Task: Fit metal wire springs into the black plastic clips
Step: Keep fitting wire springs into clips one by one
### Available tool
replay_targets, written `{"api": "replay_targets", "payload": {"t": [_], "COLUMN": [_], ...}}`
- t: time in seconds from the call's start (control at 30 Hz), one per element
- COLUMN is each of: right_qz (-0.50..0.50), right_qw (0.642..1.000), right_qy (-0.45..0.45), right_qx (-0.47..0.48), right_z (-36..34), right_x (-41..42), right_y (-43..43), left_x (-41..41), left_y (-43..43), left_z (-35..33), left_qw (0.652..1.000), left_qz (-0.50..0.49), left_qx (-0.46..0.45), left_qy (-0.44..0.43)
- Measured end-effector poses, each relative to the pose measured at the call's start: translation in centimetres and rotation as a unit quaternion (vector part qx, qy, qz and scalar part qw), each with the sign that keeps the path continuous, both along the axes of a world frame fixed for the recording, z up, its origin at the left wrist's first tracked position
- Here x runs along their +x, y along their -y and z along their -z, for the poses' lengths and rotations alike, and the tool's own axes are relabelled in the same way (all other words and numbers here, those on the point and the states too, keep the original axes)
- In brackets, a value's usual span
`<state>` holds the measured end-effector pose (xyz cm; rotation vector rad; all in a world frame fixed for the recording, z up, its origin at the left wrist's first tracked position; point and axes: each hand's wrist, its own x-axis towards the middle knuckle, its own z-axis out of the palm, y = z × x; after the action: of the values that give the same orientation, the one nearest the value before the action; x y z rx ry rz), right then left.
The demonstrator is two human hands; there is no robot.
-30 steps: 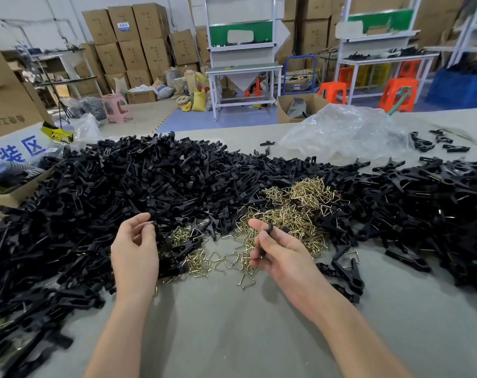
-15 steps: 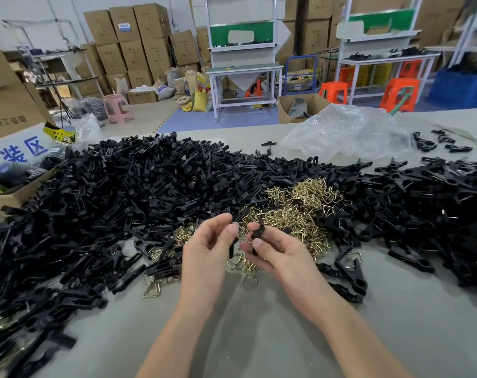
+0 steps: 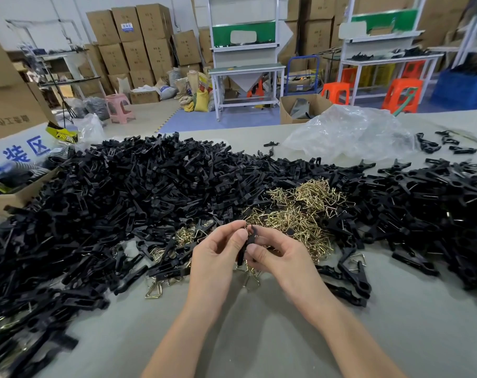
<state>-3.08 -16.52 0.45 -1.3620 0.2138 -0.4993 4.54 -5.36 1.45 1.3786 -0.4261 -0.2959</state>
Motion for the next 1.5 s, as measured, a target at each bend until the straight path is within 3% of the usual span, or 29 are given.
{"api": "replay_targets", "payload": {"t": [0.93, 1.17, 1.4, 1.5], "right_qz": [-0.031, -0.014, 0.005, 0.023], "right_qw": [0.999, 1.000, 1.000, 1.000], "right_qy": [-0.007, -0.009, 0.004, 0.010], "right_qx": [-0.003, -0.017, -0.017, -0.018], "right_z": [0.58, 0.37, -0.26, -0.28], "right_x": [0.31, 0.13, -0.25, -0.32], "right_y": [-0.07, 0.11, 0.04, 0.16], "left_x": [-0.21, -0.62, -0.57, -0.50], "left_y": [-0.02, -0.11, -0.29, -0.35], "left_z": [0.19, -0.22, -0.41, -0.50], "left_qw": [0.999, 1.000, 0.995, 0.998], "left_qz": [0.019, 0.021, -0.024, -0.011], "left_qx": [-0.029, -0.002, 0.043, 0.014], "left_qy": [-0.041, -0.012, 0.086, 0.053]}}
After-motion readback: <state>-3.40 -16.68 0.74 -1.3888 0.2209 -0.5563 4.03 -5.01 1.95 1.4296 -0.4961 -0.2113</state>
